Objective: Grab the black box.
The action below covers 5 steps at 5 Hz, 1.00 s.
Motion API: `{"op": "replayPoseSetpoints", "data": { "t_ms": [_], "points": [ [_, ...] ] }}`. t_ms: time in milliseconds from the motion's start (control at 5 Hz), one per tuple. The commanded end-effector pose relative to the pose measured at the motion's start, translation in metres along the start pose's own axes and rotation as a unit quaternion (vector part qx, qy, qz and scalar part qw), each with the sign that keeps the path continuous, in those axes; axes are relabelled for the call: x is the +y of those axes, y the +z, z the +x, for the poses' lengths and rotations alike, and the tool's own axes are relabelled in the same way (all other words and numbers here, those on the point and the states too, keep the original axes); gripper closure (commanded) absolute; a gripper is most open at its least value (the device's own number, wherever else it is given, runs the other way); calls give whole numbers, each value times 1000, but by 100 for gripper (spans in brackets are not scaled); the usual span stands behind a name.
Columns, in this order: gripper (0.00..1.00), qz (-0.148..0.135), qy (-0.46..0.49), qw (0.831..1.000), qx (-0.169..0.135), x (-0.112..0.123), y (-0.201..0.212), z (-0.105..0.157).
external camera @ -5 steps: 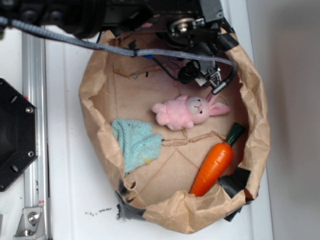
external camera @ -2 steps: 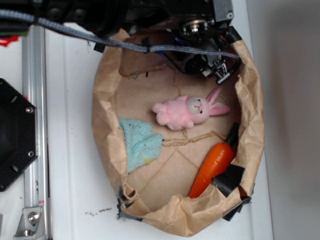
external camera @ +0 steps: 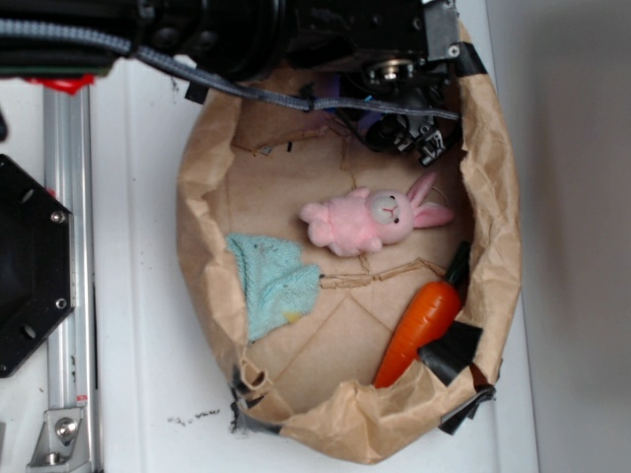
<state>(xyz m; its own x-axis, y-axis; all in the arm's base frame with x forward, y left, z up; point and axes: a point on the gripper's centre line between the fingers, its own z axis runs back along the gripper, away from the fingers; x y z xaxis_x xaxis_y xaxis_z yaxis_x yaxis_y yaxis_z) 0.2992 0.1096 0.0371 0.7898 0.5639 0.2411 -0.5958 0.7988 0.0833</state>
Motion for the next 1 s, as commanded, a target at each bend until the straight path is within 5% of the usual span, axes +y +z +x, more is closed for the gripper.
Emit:
{"op": "replayPoseSetpoints", "data": {
  "t_ms": [0, 400, 600, 800],
  "points": [
    [100, -13, 10, 999, -36, 3, 21, 12],
    [100, -15, 12, 999, -42, 4, 25, 12],
    [100, -34, -14, 999, -19, 1, 37, 6],
    [100, -99, -123, 988, 0, -24, 83, -24]
  ]
}}
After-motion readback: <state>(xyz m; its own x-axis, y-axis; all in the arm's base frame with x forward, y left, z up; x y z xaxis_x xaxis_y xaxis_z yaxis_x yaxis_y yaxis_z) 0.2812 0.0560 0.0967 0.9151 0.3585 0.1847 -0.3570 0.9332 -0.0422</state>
